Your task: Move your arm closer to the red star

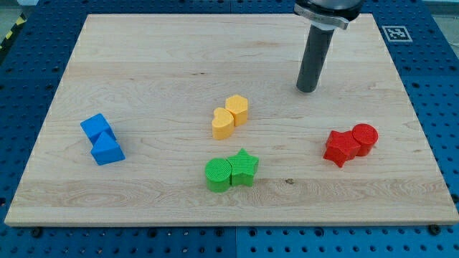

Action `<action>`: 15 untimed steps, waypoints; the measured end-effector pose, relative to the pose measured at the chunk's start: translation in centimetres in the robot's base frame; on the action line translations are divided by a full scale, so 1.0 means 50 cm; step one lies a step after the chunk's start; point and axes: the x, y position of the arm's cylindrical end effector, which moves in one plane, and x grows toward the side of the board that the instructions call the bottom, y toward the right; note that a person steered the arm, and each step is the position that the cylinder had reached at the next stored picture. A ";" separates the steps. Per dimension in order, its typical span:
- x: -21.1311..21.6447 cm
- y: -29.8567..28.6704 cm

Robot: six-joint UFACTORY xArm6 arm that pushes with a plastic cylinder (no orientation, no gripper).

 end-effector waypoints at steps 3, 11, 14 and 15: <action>0.086 -0.017; 0.310 0.166; 0.314 0.104; 0.285 0.101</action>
